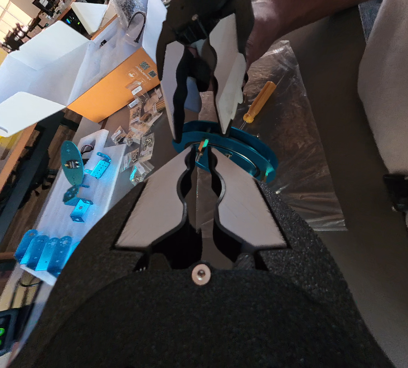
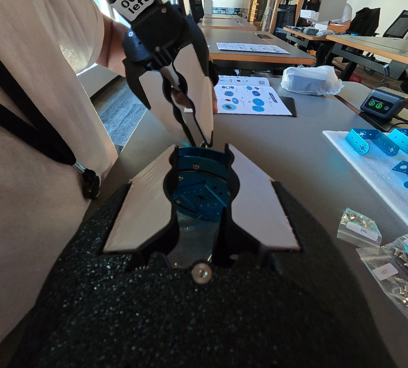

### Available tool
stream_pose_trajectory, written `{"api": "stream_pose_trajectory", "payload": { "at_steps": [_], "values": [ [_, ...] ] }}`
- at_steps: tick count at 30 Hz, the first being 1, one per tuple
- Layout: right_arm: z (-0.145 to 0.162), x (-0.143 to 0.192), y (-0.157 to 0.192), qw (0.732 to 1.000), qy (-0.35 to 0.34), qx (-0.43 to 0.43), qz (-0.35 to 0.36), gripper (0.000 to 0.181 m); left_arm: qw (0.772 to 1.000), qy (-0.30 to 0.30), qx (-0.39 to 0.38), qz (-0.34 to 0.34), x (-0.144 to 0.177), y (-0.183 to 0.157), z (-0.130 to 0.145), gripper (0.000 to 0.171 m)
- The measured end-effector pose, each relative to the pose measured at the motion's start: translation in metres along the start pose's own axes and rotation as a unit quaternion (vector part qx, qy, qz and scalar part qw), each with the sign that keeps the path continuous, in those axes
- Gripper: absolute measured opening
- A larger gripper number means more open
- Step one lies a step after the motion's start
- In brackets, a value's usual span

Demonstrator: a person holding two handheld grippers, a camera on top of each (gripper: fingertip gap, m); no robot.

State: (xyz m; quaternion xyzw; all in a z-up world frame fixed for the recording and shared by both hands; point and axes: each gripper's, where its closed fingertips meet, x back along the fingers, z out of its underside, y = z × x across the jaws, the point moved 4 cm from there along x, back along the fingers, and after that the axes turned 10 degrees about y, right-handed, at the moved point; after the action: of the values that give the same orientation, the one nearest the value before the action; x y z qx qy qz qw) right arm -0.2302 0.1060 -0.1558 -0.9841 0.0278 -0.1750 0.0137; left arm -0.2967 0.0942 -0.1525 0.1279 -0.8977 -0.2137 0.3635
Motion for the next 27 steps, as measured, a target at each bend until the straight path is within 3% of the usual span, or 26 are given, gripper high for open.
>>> {"api": "stream_pose_trajectory", "payload": {
  "at_steps": [2,4,6,8,11,16,19,27],
  "values": [
    [0.000,0.000,0.000,1.000,0.002,-0.001,-0.001,0.039,0.998,-0.022,0.056,0.021,0.003,0.006,-0.003,0.011],
    [0.000,0.001,-0.001,1.000,0.002,-0.002,0.001,0.039,0.983,-0.049,0.166,0.054,0.006,0.022,-0.003,0.016],
    [0.001,0.002,0.000,1.000,0.000,-0.003,0.004,0.039,0.948,-0.071,0.291,0.106,0.007,0.034,0.005,0.019],
    [0.001,0.003,0.000,1.000,-0.002,-0.002,0.006,0.039,0.897,-0.093,0.397,0.172,0.004,0.033,0.012,0.020],
    [0.001,0.002,0.000,1.000,-0.003,-0.004,0.005,0.039,0.848,-0.138,0.467,0.211,-0.001,0.026,0.013,0.026],
    [0.001,0.002,-0.001,1.000,-0.005,-0.004,0.003,0.040,0.849,-0.137,0.472,0.196,-0.012,0.012,0.017,0.033],
    [0.002,0.004,-0.003,1.000,-0.007,-0.011,0.003,0.041,0.888,-0.080,0.431,0.139,-0.015,0.003,0.032,0.035],
    [0.001,0.002,0.000,1.000,-0.003,-0.003,0.006,0.039,0.865,-0.133,0.459,0.152,-0.009,0.013,0.018,0.039]
  ]
}}
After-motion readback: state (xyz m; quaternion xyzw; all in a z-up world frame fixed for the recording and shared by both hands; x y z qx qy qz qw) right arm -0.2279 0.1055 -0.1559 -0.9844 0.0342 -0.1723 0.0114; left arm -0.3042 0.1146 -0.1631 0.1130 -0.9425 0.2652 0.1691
